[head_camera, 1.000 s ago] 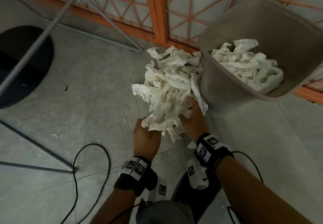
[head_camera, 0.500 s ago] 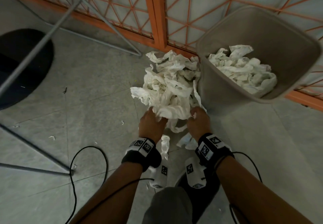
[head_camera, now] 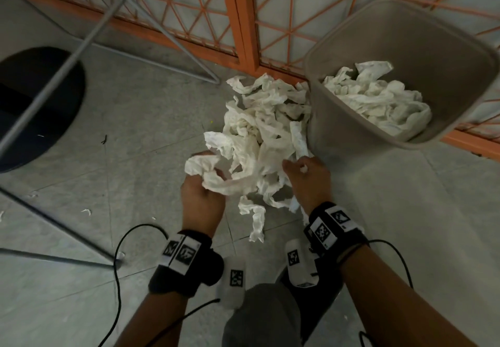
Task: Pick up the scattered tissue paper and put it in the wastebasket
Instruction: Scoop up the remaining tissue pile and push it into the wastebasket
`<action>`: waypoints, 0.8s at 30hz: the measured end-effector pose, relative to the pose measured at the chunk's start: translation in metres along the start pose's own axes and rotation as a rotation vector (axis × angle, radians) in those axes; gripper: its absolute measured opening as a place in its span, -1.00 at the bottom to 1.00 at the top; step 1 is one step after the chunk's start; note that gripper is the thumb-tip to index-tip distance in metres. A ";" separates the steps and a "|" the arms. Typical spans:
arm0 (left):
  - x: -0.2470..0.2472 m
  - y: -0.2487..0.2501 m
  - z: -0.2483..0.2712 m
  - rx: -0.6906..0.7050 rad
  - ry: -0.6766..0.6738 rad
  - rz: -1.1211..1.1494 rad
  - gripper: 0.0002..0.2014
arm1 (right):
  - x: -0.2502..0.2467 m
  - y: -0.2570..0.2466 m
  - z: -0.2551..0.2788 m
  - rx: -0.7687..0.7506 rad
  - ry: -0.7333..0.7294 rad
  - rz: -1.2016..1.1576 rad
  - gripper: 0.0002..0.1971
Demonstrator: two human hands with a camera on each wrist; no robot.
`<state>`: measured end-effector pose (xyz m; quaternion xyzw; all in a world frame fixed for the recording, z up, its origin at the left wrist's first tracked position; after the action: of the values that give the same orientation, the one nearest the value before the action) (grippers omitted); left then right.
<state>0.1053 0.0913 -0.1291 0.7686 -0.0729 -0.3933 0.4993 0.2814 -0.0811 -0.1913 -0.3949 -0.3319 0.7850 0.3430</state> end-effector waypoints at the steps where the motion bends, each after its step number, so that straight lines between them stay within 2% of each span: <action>1: -0.002 0.003 0.005 0.023 -0.024 -0.039 -0.55 | 0.000 -0.001 -0.001 -0.025 0.018 0.011 -0.60; 2: -0.001 0.008 0.011 0.067 -0.067 -0.117 -0.50 | 0.001 -0.001 -0.002 -0.042 0.031 0.034 -0.59; 4: 0.015 0.017 0.025 0.151 -0.177 -0.226 -0.57 | 0.003 -0.001 -0.004 -0.058 0.033 0.102 -0.64; 6: 0.044 0.003 0.045 0.092 -0.315 -0.184 -0.65 | 0.010 -0.003 -0.004 -0.113 0.000 0.120 -0.71; 9: 0.087 -0.041 0.082 -0.062 -0.576 -0.321 -0.37 | 0.027 0.005 0.000 -0.131 -0.091 0.176 -0.75; 10: 0.094 -0.052 0.091 -0.091 -0.619 -0.381 -0.33 | 0.033 0.011 0.001 -0.122 -0.121 0.223 -0.73; 11: 0.097 -0.058 0.095 -0.097 -0.632 -0.427 -0.38 | 0.039 0.016 0.003 -0.111 -0.156 0.284 -0.65; 13: 0.093 -0.055 0.091 -0.059 -0.577 -0.438 -0.58 | 0.047 0.028 0.005 -0.112 -0.223 0.438 -0.40; 14: 0.087 -0.050 0.086 -0.041 -0.522 -0.422 -0.67 | 0.050 0.035 0.006 -0.118 -0.249 0.518 -0.33; 15: 0.080 -0.044 0.081 -0.033 -0.475 -0.413 -0.74 | 0.051 0.041 0.006 -0.114 -0.269 0.583 -0.34; 18: 0.056 -0.021 0.058 0.015 -0.308 -0.330 -0.80 | 0.047 0.054 0.003 -0.056 -0.264 0.705 -0.72; 20: 0.040 -0.003 0.039 0.036 -0.215 -0.239 -0.80 | 0.043 0.050 0.001 -0.047 -0.252 0.710 -0.88; 22: 0.029 0.021 0.018 0.078 -0.168 -0.138 -0.83 | 0.035 0.031 0.007 -0.099 -0.264 0.601 -0.79; 24: 0.023 0.052 -0.001 0.132 -0.160 0.010 -0.86 | 0.023 0.001 0.023 -0.171 -0.280 0.467 -0.80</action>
<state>0.1363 0.0549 -0.0987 0.7657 -0.1419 -0.4452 0.4420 0.2515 -0.0685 -0.1904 -0.3757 -0.3412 0.8589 0.0691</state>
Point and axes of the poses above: each hand's wrist, its own z-axis away from the middle knuckle, its own x-axis out of the palm, y = z × x, the point moved 9 cm from there along -z, towards the middle knuckle, and after that the axes turned 13 degrees about x, right-handed, at the moved point
